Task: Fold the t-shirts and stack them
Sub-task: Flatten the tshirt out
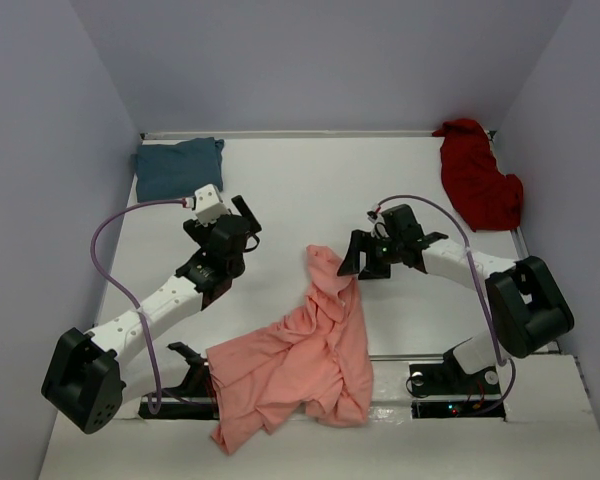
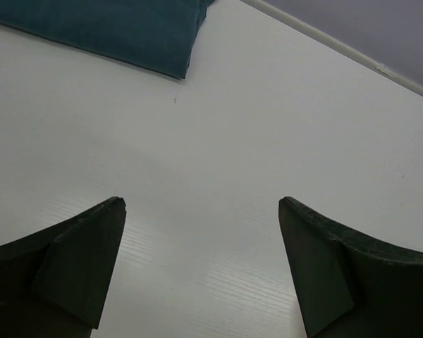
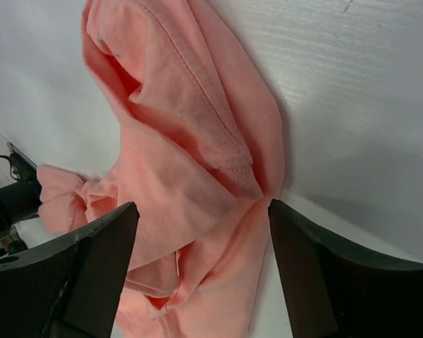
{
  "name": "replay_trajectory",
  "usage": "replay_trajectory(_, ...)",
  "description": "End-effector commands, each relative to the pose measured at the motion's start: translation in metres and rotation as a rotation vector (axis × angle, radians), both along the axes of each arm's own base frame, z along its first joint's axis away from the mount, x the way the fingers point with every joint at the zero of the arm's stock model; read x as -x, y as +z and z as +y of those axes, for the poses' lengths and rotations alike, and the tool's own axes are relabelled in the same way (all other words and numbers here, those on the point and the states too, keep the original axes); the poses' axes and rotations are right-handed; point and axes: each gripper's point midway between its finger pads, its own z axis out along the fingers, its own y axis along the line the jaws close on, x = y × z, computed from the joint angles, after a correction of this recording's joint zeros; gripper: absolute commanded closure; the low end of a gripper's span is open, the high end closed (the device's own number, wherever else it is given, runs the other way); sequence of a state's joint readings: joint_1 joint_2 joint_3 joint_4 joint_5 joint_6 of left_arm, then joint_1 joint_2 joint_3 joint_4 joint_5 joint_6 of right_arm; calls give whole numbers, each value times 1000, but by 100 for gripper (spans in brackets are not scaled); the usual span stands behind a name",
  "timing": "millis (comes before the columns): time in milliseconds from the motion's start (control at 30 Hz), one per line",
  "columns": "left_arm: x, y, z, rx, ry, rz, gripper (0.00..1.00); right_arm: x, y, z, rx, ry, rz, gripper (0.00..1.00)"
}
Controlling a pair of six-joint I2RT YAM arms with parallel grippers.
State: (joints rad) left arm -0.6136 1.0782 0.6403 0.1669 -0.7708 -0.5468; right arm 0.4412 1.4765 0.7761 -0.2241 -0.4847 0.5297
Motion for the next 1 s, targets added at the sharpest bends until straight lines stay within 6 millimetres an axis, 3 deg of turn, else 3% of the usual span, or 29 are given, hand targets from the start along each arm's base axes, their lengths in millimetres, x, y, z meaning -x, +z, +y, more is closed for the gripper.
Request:
replay_trajectory(0,-8,25,1,29,33,-64,1,-12,6,16,-66,18,-44,20)
replay_trajectory(133,-8,24,1,27,32,-61,1,-12,5,21,-70,29,-42,52)
replay_trajectory(200,-9,25,0,28,30,-62,1,-13,5,21,-70,29,-42,61)
replay_trajectory(267,-9,24,1,26,33,-61,1,-13,4,22,-74,32,-38,86)
replay_trajectory(333,-9,24,0,26,29,-59,1,-14,7,23,-78,32,-42,100)
replay_trajectory(433,-10,23,0,26,27,-57,1,-16,11,23,-78,36,-53,100)
replay_trajectory(633,-11,23,-1,24,24,-53,1,-29,47,21,-36,42,-120,100)
replay_trajectory(667,-11,23,-1,25,26,-55,1,-39,62,24,-42,46,-159,100)
replay_trajectory(767,-11,23,-1,23,22,-52,1,-53,74,26,-17,43,-187,100)
replay_trajectory(800,-11,23,-1,24,21,-52,1,-64,90,30,-27,42,-223,100)
replay_trajectory(967,-11,23,-3,26,9,-52,1,-113,101,25,-5,-9,-259,100)
